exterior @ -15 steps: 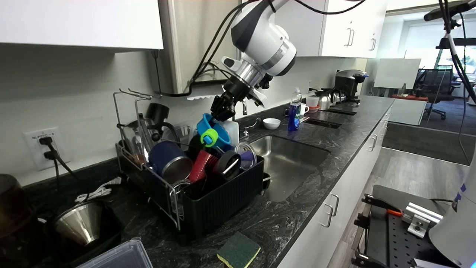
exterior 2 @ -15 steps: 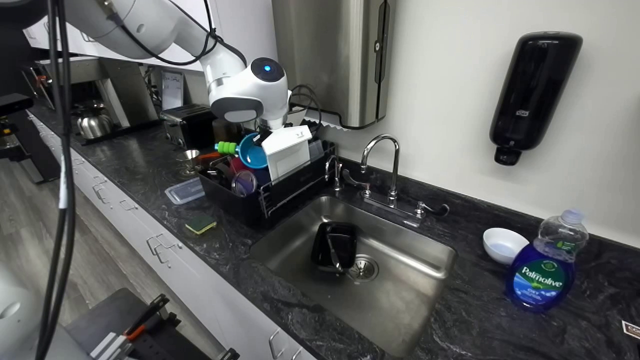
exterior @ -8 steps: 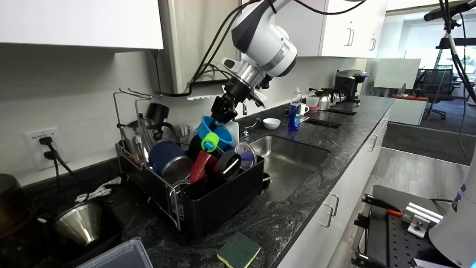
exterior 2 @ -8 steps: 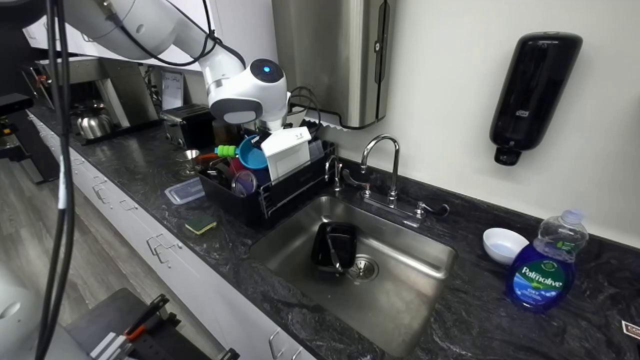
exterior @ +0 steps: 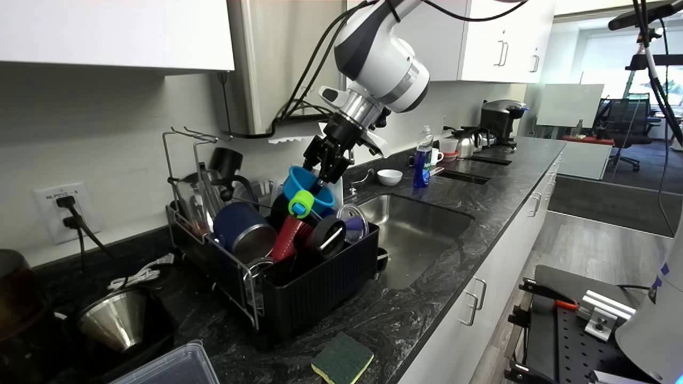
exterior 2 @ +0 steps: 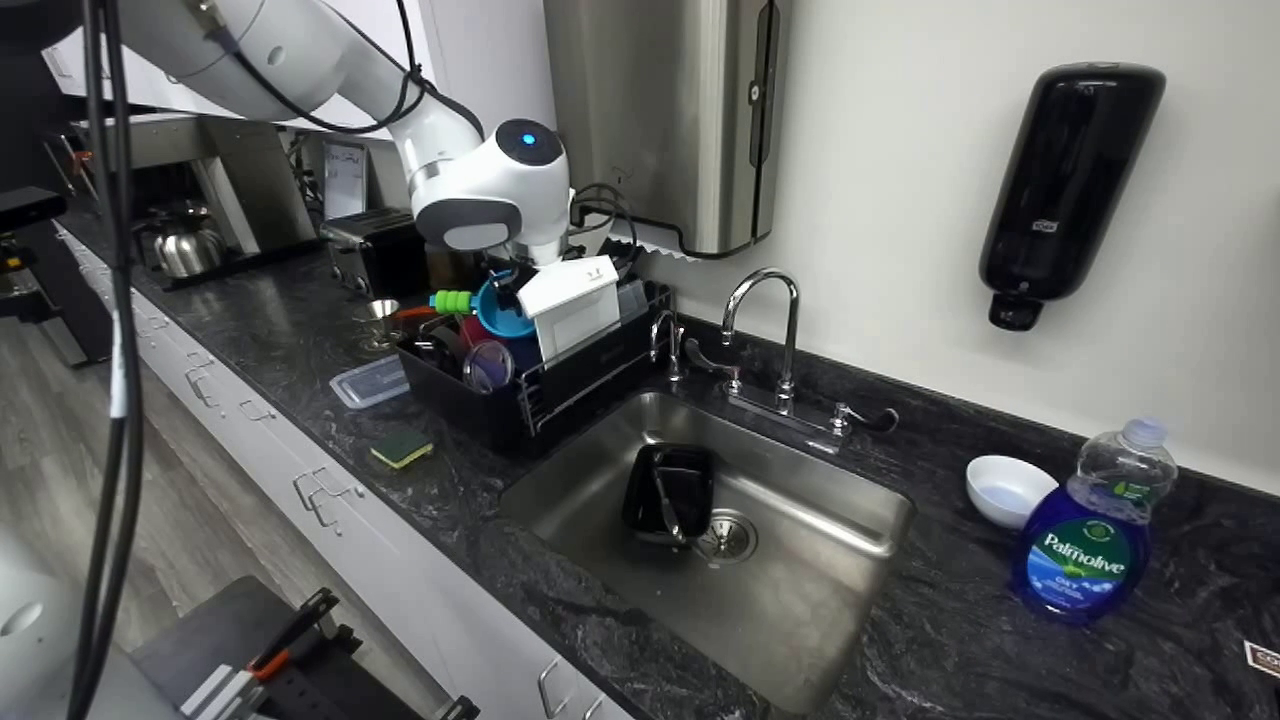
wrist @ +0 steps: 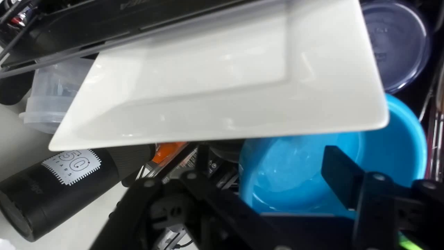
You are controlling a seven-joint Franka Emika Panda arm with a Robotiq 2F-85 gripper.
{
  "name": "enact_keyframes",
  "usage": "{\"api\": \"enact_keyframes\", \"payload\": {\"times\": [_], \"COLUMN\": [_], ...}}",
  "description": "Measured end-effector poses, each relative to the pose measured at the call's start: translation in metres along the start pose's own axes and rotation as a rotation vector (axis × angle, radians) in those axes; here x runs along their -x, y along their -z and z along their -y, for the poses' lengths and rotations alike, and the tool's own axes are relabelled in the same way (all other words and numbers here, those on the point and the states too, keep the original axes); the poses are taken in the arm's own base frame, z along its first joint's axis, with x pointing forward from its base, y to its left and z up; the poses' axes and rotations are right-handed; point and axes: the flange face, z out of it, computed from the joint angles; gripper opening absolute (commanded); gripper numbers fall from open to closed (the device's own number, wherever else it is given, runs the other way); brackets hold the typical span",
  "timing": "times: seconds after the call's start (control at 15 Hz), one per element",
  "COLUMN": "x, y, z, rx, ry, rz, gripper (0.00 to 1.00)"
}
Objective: Take the blue pan out of the sink and place it on the dishrack
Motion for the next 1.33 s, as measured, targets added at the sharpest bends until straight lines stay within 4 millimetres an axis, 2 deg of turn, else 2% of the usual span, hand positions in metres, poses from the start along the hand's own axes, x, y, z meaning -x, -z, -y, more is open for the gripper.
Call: {"api": "enact_keyframes", "payload": {"times": [0.2, 0.6, 1.07, 1.33], "x": [-0.008, -0.027, -0.024, -0.010], "y": [0.012, 0.065, 0.118, 0.159], "z": [-0.001, -0.004, 0.009, 0.018], "rx": [0.009, 0.031, 0.048, 0.075], "ry": [0.010, 0.022, -0.027, -0.085], "rz": [-0.016, -0.077, -0.047, 0.010], "gripper": [1.00, 1.00, 1.00, 1.00]}}
